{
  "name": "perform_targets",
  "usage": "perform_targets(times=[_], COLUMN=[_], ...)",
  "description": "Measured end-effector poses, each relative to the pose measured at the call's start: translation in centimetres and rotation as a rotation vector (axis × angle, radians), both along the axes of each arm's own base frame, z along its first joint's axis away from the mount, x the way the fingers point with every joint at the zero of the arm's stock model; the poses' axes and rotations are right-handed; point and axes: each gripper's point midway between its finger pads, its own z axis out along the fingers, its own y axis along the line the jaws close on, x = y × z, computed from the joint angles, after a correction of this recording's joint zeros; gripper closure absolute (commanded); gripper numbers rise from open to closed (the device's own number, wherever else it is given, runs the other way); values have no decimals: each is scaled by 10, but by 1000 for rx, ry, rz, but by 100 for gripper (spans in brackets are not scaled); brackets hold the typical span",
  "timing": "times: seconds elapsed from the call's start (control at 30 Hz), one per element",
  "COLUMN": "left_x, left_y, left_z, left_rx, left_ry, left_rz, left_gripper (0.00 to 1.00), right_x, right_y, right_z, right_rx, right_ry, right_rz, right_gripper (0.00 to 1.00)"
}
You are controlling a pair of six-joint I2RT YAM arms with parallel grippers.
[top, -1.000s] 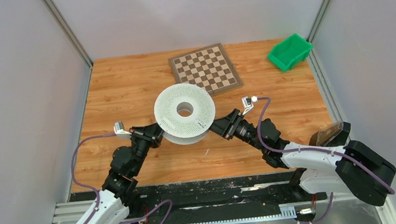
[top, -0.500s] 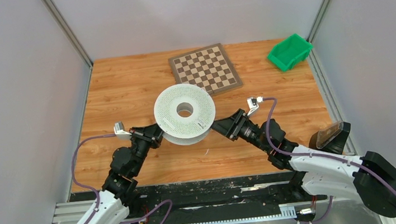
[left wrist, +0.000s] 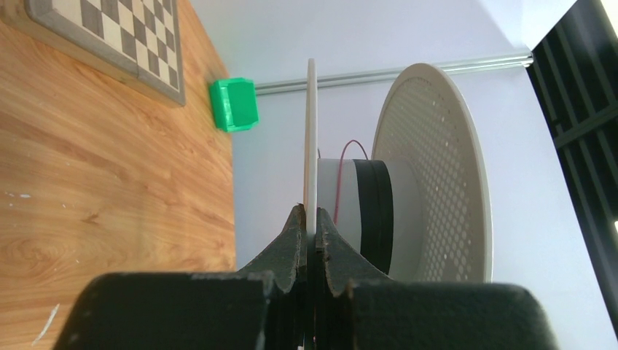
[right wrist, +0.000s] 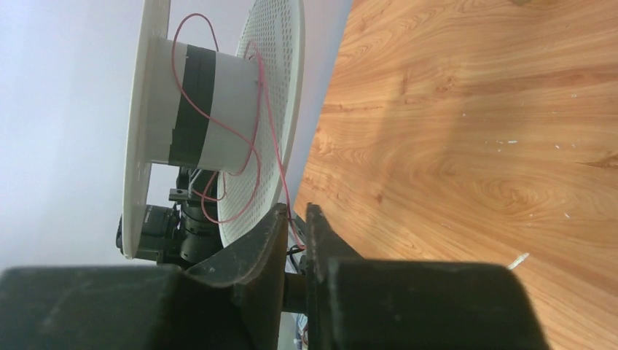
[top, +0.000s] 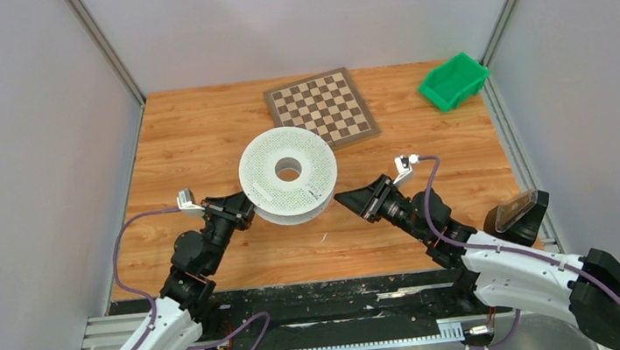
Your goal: Wrap the cables
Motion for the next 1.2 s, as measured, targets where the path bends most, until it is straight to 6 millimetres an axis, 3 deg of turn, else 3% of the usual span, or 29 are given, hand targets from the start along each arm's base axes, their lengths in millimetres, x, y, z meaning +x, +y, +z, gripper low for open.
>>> perform_targets(times=[0.2, 0.47, 0.8, 1.2], left_x=[-1, -2, -3, -3], left_y=[-1, -2, -4, -9], left_z=[2, 2, 1, -5], left_rx=[-4, -4, 0, 13], left_ry=[-6, -7, -5, 11], left_rz=[-7, -13, -28, -50], left_gripper=[100, 100, 100, 100], right_x=[-1, -4, 6, -10], right_y=[-5, -10, -19, -11], right_z=[-6, 8, 39, 10], right_rx=[-40, -107, -210, -225], right_ry=[-46, -206, -386, -336], right_rz=[-8, 19, 166, 381], right_gripper=[77, 65, 72, 76])
